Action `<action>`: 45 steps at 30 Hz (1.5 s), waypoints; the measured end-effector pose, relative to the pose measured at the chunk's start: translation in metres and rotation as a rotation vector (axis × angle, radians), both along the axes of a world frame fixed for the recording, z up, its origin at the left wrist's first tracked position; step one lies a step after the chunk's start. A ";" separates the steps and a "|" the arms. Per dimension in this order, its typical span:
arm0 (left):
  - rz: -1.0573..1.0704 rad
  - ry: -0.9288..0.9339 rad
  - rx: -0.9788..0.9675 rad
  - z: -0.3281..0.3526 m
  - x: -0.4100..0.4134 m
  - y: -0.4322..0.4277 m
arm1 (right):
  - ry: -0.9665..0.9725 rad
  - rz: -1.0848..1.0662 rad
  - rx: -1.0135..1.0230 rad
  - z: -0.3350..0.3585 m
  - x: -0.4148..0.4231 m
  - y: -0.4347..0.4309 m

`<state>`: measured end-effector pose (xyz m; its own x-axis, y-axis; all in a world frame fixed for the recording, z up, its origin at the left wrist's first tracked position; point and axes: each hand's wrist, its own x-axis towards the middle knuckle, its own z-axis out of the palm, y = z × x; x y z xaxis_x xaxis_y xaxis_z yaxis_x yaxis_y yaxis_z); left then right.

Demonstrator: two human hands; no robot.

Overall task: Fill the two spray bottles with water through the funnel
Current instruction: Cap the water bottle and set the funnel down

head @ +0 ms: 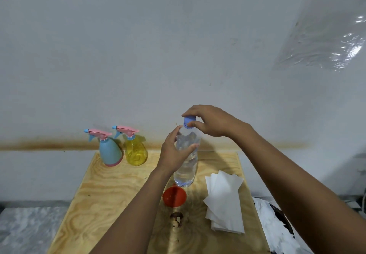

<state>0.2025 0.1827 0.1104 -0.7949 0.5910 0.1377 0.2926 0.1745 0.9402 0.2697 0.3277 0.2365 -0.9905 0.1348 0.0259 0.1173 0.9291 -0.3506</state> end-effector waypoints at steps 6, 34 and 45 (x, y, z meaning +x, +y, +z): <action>0.003 -0.013 0.000 0.002 0.002 0.001 | -0.019 0.067 0.012 0.011 -0.001 0.006; 0.015 0.005 0.033 -0.004 0.001 0.003 | 0.107 -0.091 -0.070 -0.012 -0.004 0.001; 0.002 -0.020 0.015 -0.008 -0.002 0.004 | 0.261 -0.102 -0.332 -0.041 0.005 -0.003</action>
